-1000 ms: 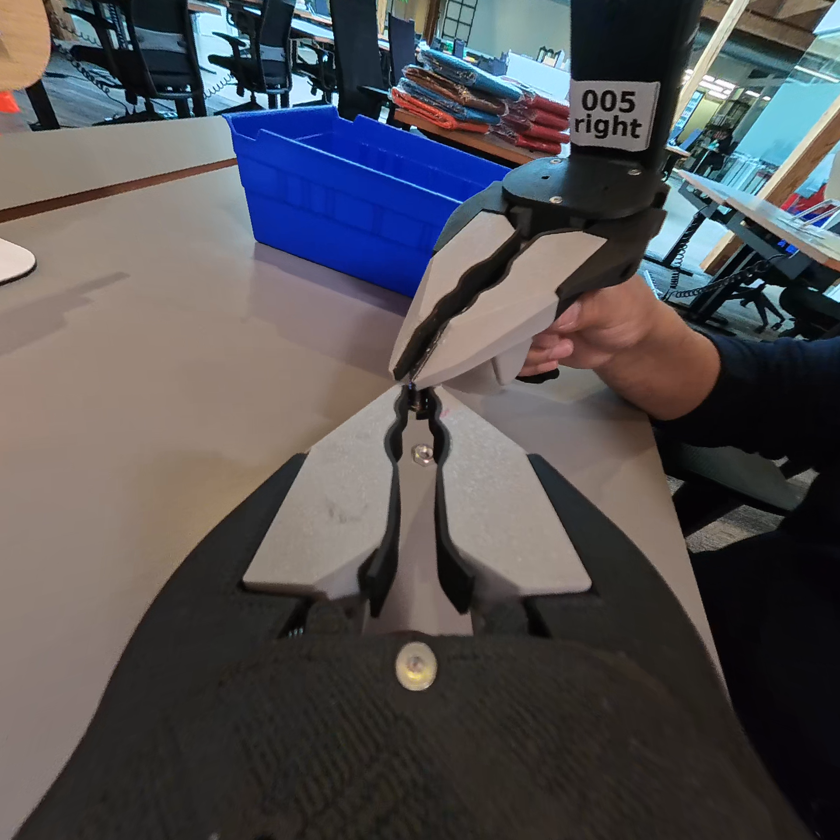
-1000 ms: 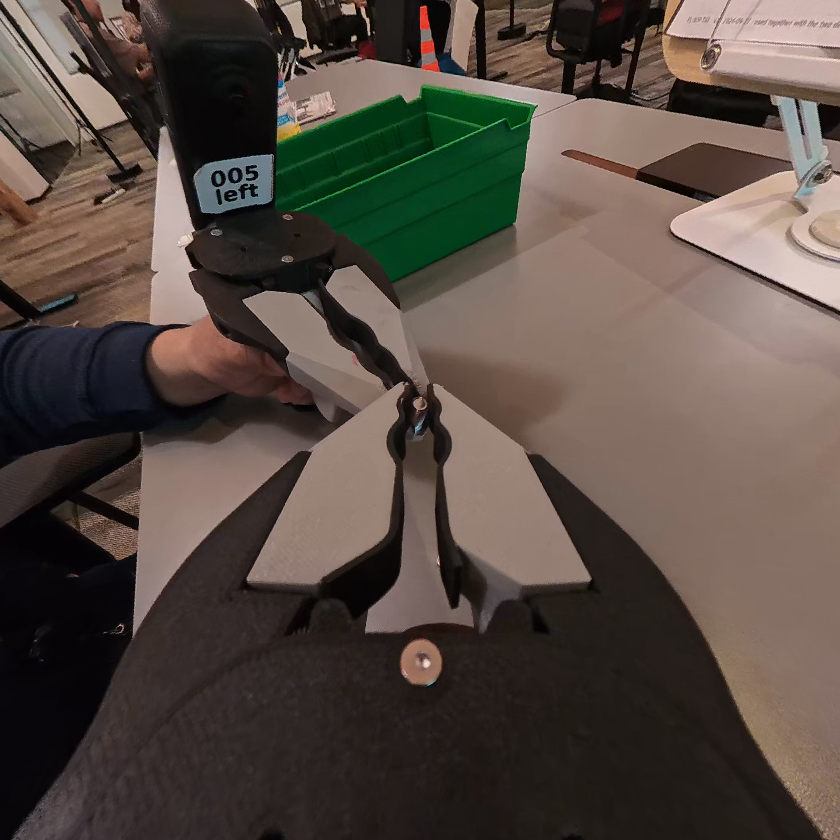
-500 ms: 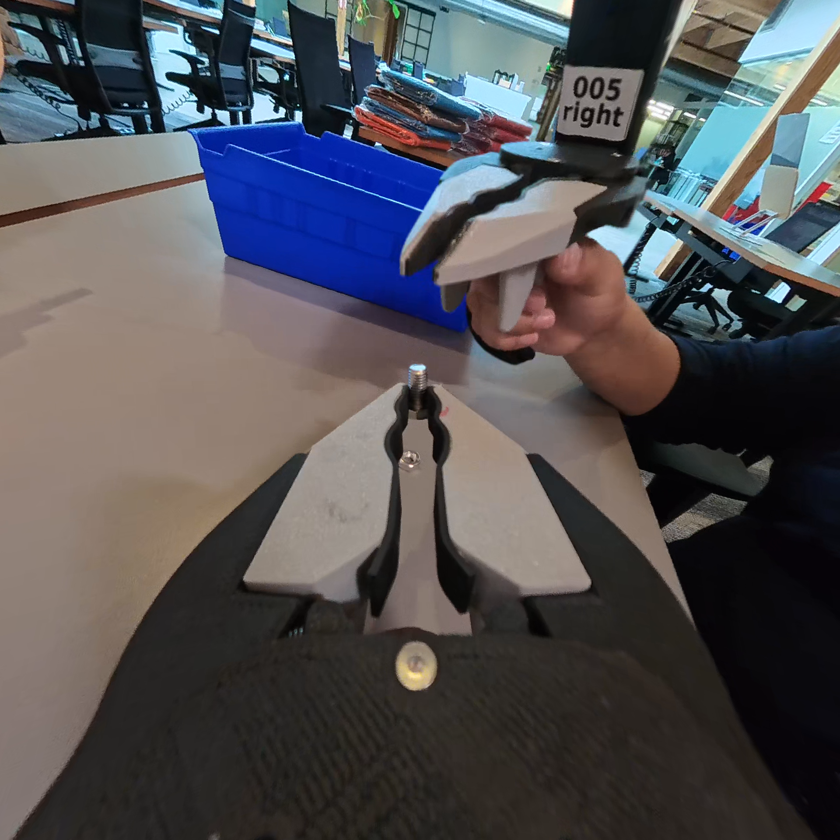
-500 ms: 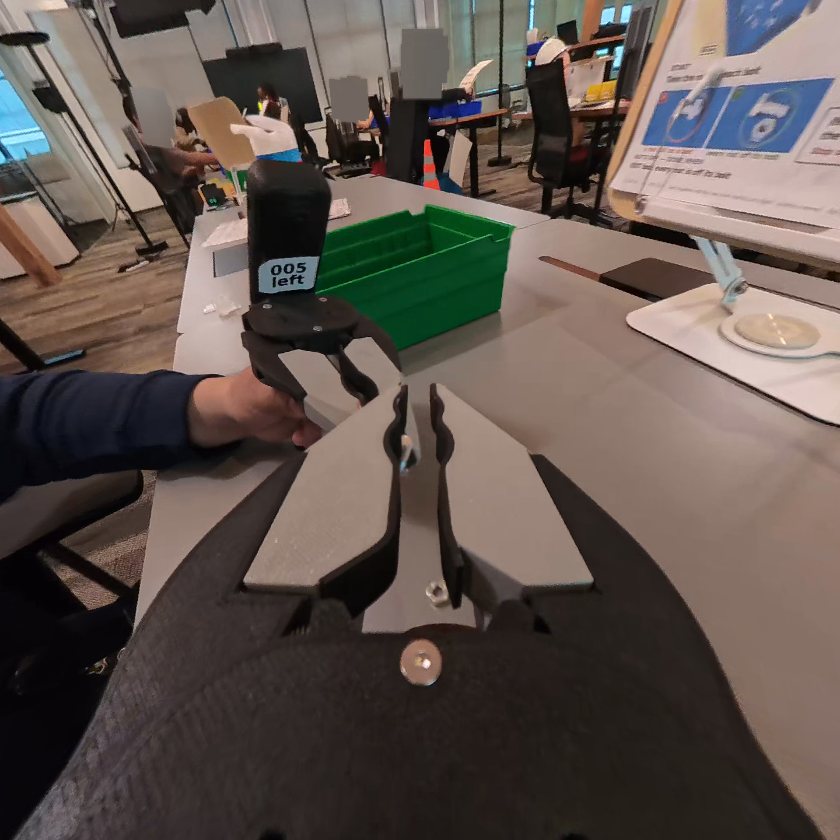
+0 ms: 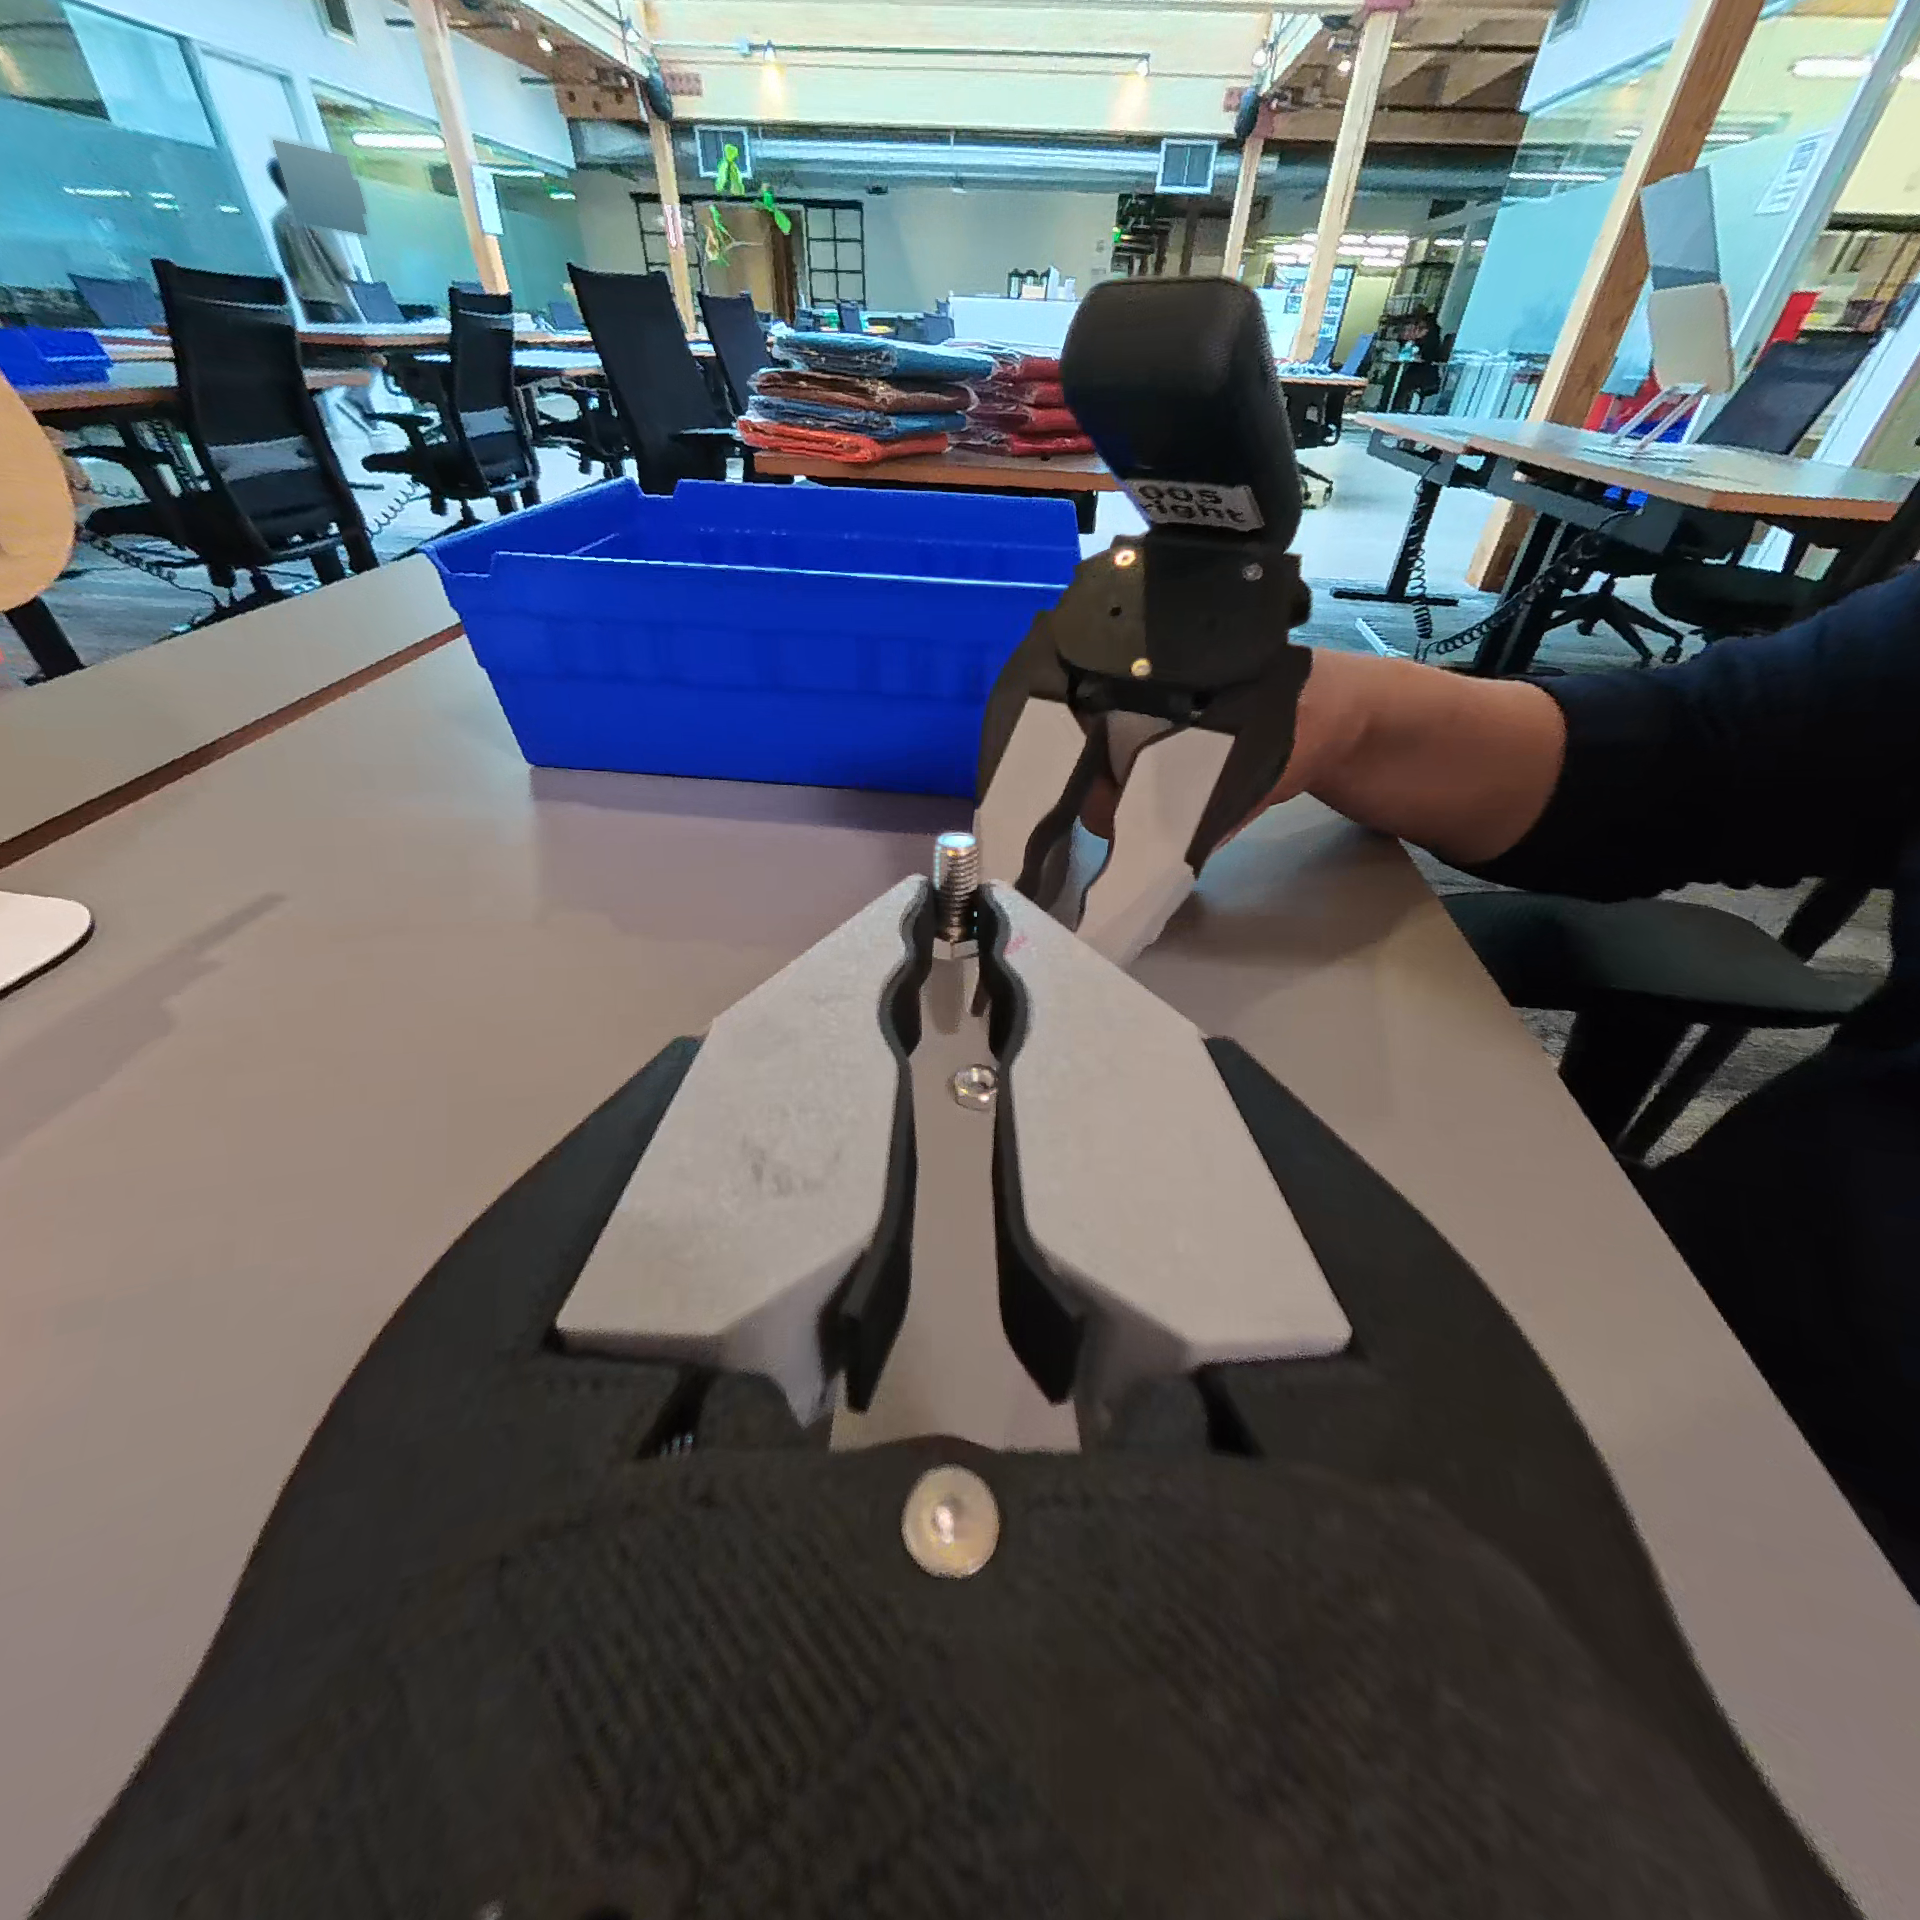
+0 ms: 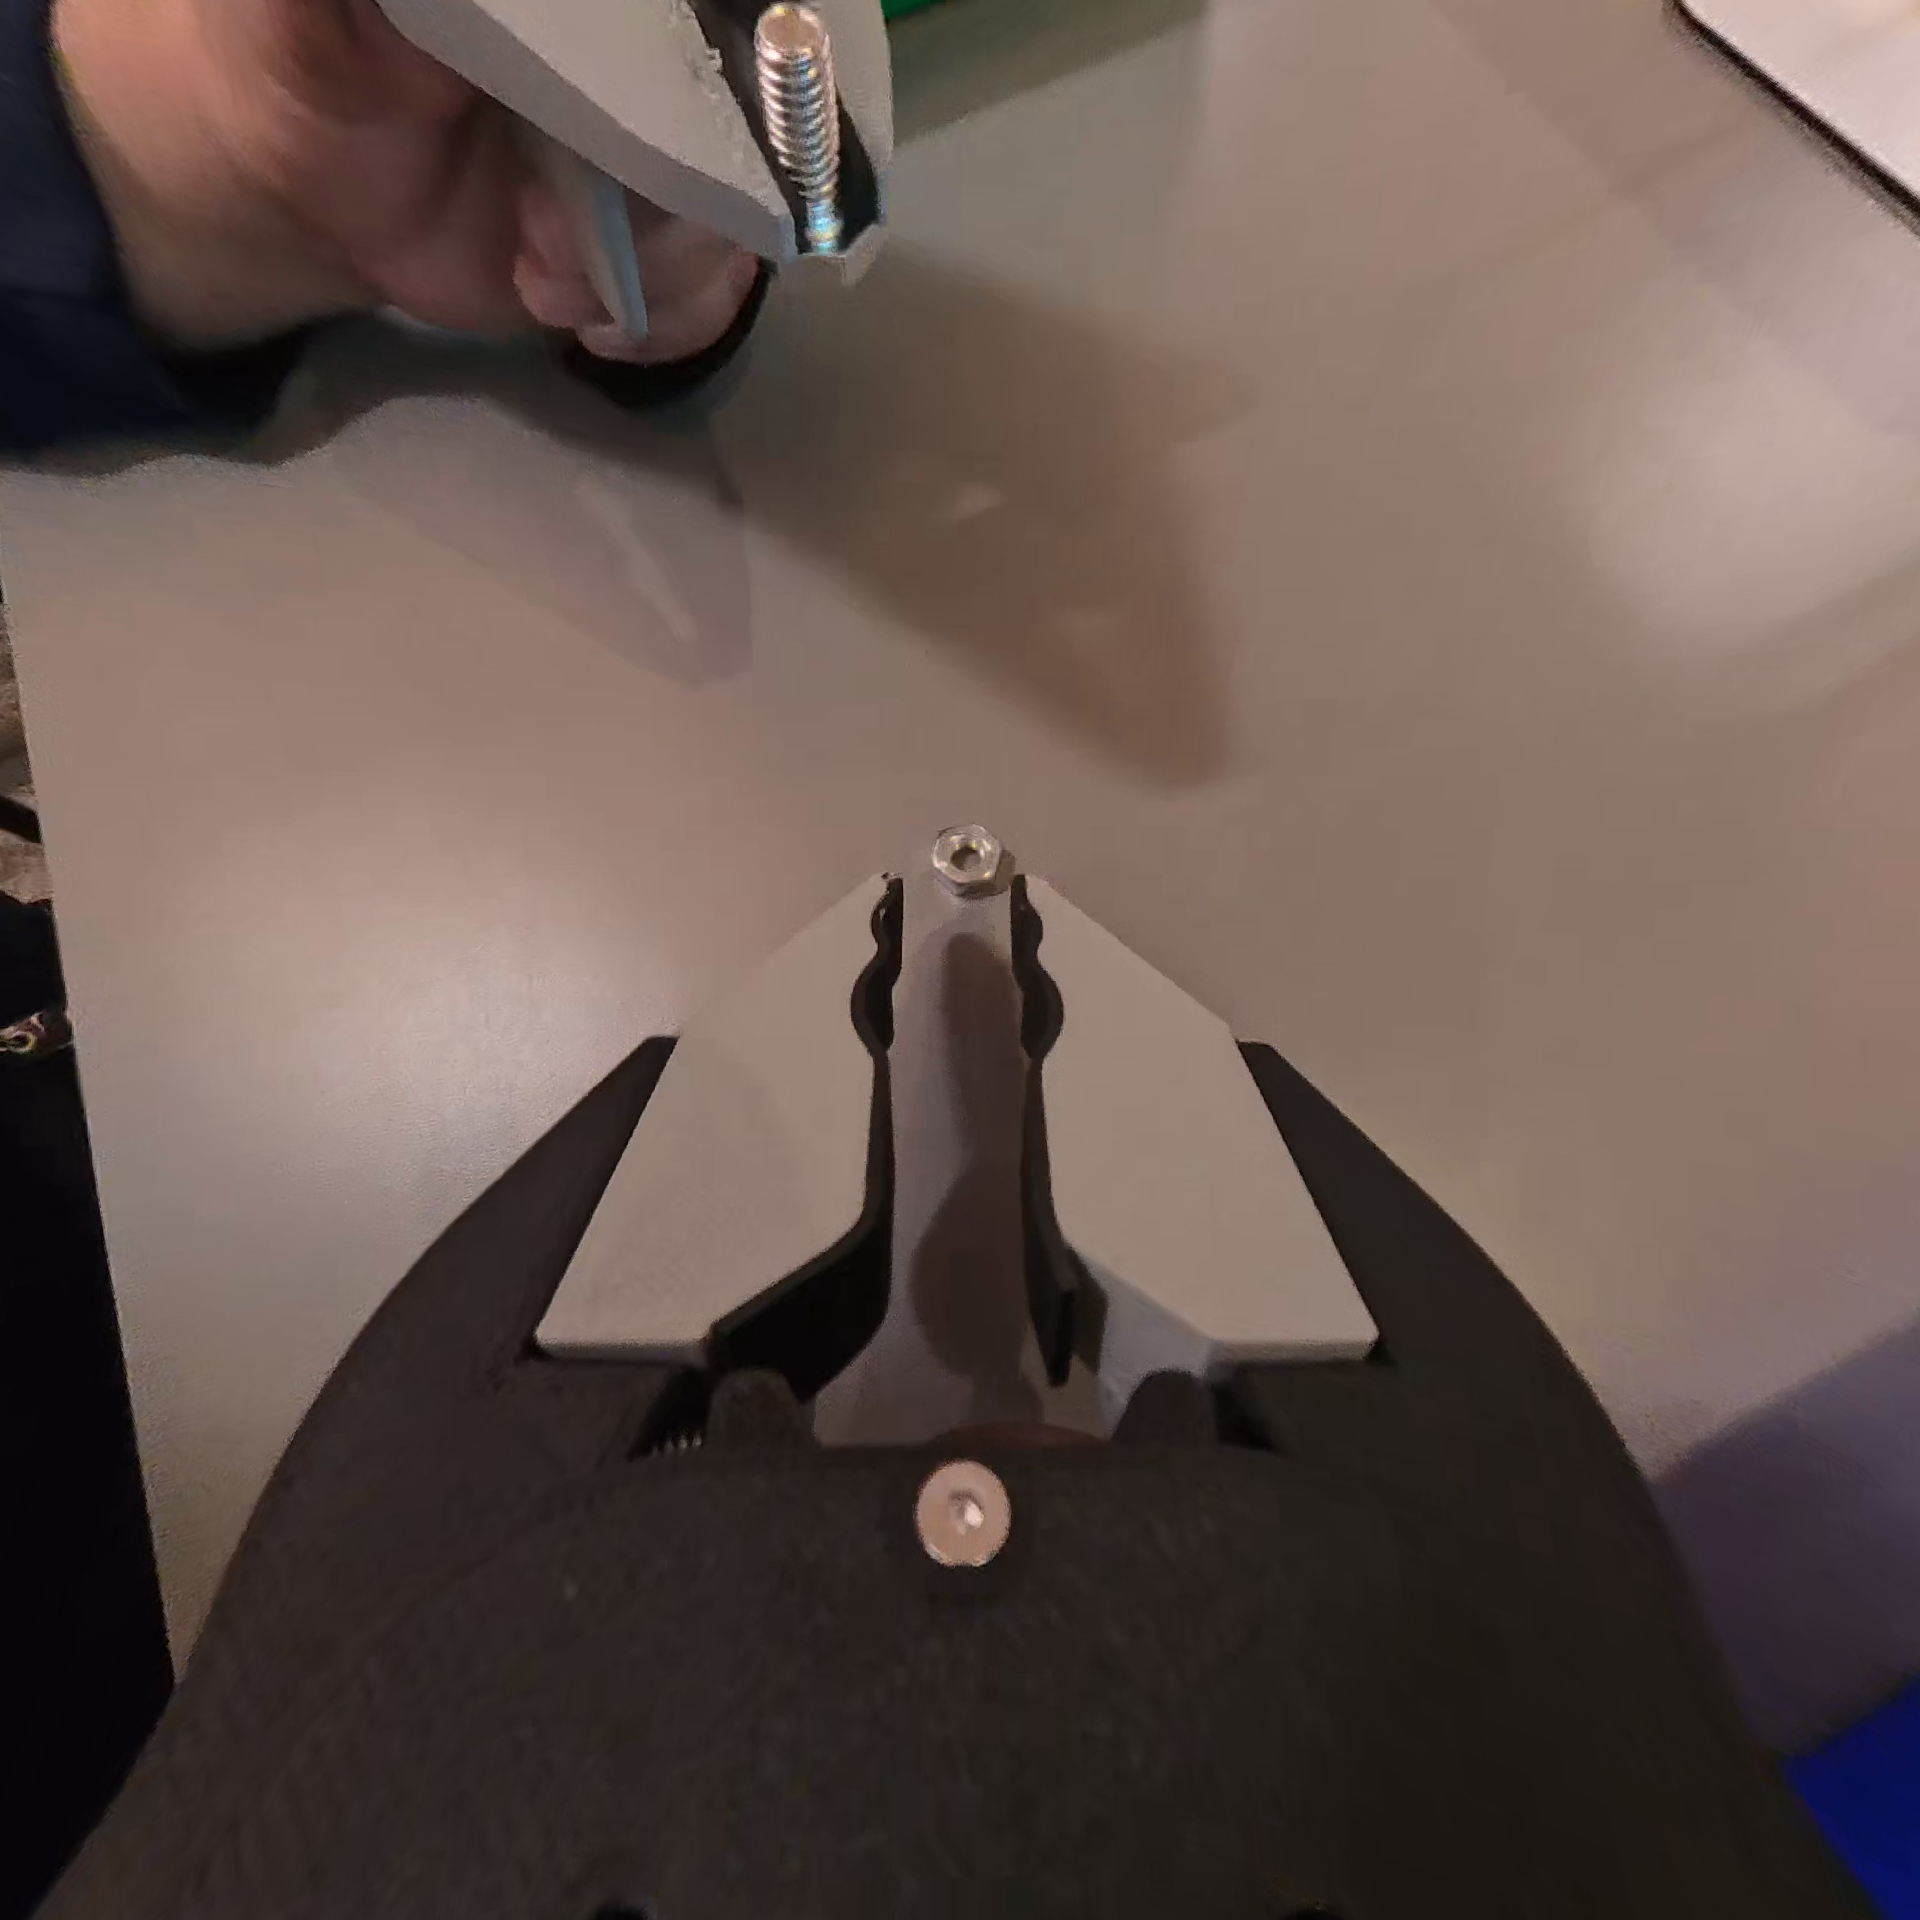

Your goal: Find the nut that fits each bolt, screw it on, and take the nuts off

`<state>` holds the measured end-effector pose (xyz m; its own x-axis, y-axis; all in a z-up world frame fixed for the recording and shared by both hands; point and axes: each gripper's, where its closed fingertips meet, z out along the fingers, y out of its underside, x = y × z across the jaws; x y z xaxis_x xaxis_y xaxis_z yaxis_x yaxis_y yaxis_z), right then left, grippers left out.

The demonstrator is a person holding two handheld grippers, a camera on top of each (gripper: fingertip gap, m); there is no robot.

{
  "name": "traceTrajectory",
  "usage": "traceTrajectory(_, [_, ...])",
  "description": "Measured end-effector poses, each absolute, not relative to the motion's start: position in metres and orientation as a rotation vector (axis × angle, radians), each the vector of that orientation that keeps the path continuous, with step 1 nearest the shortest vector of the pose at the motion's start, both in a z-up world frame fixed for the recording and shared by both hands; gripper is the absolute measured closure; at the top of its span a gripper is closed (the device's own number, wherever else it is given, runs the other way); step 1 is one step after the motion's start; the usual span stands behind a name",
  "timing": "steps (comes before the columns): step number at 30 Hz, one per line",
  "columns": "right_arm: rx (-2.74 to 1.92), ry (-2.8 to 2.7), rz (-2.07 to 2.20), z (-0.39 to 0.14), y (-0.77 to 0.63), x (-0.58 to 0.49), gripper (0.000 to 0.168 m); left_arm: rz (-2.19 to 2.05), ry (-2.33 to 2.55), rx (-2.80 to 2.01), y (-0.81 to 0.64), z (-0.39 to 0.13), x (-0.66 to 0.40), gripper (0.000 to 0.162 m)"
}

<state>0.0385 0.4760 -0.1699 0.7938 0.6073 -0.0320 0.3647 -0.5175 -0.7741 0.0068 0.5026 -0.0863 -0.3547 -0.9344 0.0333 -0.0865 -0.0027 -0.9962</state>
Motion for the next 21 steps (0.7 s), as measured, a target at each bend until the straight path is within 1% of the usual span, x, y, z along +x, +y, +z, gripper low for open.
traceTrajectory(4, [-2.147,-0.734,0.359,-0.163,0.481,0.033,0.151,-1.43,1.519,-1.09,0.504,-0.086,0.006,0.157])
traceTrajectory(9, [-2.032,-0.623,0.429,-0.124,0.494,0.026,0.153,-1.415,1.509,-1.084,0.505,-0.083,0.005,0.157])
traceTrajectory(11, [-2.02,-0.597,0.42,-0.117,0.497,0.03,0.155,-1.388,1.501,-1.095,0.508,-0.083,0.006,0.157])
traceTrajectory(13, [-2.077,-0.62,0.411,-0.129,0.495,0.035,0.155,-1.384,1.486,-1.104,0.512,-0.082,0.004,0.157])
traceTrajectory(16, [-2.228,-0.709,0.416,-0.162,0.482,0.039,0.149,-1.36,1.46,-1.119,0.52,-0.08,0.003,0.157])
traceTrajectory(18, [-2.213,-0.757,0.368,-0.167,0.48,0.039,0.153,-1.336,1.445,-1.121,0.524,-0.079,0.002,0.157])
traceTrajectory(21, [-2.252,-0.777,0.34,-0.175,0.479,0.037,0.149,-1.359,1.43,-1.124,0.525,-0.077,0.002,0.157])
